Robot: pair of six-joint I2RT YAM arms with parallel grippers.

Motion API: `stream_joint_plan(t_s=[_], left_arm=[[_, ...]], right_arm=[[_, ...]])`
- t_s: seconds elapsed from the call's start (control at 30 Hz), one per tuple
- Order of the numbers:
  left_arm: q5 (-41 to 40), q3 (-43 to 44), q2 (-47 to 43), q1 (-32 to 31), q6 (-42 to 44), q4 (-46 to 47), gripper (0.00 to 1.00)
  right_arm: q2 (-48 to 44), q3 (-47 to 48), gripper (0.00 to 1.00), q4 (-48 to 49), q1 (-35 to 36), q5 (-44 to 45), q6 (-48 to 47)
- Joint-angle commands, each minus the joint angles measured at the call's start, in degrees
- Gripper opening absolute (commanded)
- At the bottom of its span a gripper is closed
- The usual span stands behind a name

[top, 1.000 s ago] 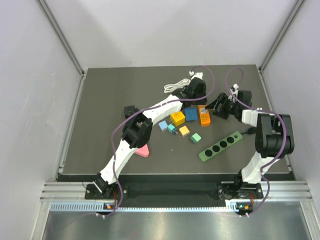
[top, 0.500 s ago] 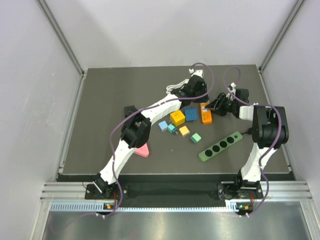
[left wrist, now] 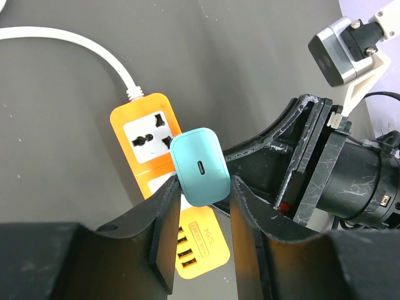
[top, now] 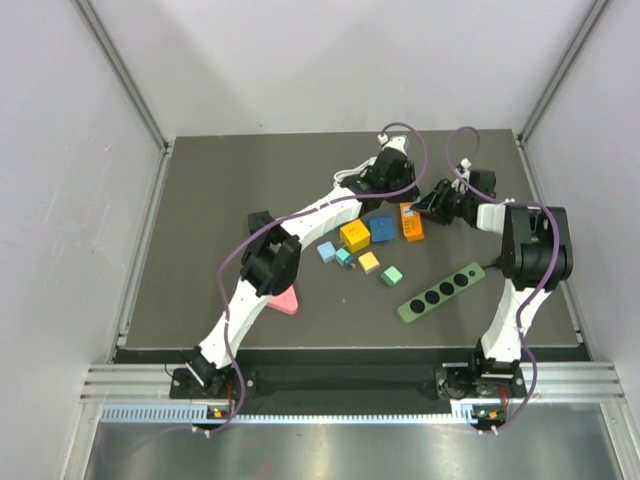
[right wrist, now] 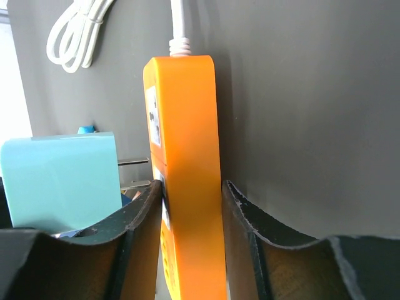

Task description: Pull the plug off the socket

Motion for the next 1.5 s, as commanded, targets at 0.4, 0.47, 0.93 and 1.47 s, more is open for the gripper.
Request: stream_joint_plan(t_s=[0.4, 0.47, 0.93, 1.47], left_arm=[[-3.51, -22.00, -29.95, 2.87, 17.76, -6.87, 0.00], [-4.91, -26.47, -34.69, 2.87, 20.74, -12.29, 0.00], [-19.76, -50.05, -45.26, 2.87, 22.42, -18.22, 0.00], [-26.46, -45.40, -29.97, 4.71, 27.53, -12.51, 0.00]], right_arm=[[1.29, 1.79, 0.27, -2.21, 0.89, 7.20, -3.86], [1.11, 1.70, 0.30, -2.12, 1.16, 7.46, -4.03], [2.25, 4.15, 0.41, -4.31, 2.12, 7.82, -5.27], [13.15, 27.95, 0.52, -17.14, 5.02, 9.84, -8.34]])
